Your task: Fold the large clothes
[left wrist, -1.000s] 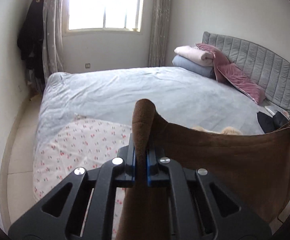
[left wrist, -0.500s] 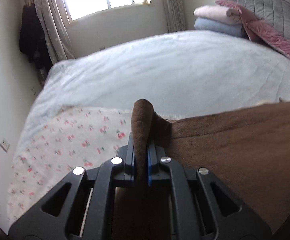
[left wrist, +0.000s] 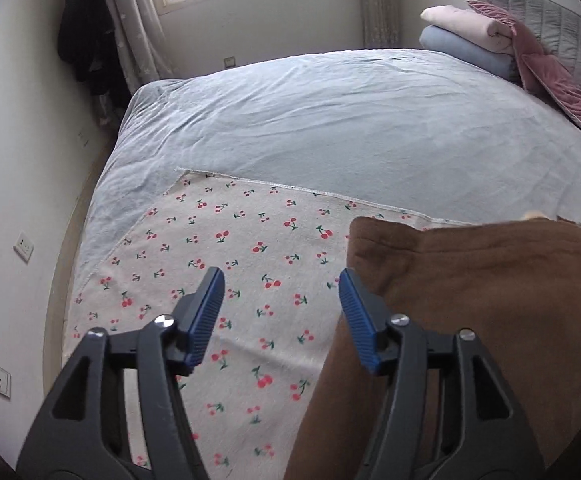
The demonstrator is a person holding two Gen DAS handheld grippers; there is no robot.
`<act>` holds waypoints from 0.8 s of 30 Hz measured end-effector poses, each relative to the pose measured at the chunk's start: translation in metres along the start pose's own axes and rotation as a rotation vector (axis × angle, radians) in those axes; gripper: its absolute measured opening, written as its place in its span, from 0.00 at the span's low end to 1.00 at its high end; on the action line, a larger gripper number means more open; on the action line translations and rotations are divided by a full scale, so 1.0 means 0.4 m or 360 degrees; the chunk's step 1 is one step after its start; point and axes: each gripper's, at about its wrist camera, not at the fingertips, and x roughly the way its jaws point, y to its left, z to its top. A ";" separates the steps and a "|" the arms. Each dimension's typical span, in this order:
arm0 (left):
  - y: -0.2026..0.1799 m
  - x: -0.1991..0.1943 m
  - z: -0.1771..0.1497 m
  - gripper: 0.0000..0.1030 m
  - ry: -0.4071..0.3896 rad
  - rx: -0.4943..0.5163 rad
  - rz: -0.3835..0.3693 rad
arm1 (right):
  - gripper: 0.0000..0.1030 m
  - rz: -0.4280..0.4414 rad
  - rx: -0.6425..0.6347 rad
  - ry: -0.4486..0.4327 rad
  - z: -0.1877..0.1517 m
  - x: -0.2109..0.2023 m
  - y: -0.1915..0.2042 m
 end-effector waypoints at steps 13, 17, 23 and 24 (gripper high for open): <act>-0.122 -0.294 -0.173 0.81 -0.0083 0.0198 -0.0579 | 0.67 0.0477 -0.0409 0.0039 -0.179 -0.264 0.214; -0.138 -0.218 -0.246 0.81 0.0019 0.0221 -0.0630 | 0.66 0.0626 -0.0430 0.0145 -0.210 -0.195 0.276; -0.100 -0.124 -0.311 0.81 0.0090 0.0180 -0.0730 | 0.66 0.0545 -0.0317 0.0261 -0.168 -0.014 0.236; -0.100 -0.129 -0.313 0.81 0.0079 0.0187 -0.0741 | 0.65 0.0464 -0.0307 0.0267 -0.157 0.011 0.220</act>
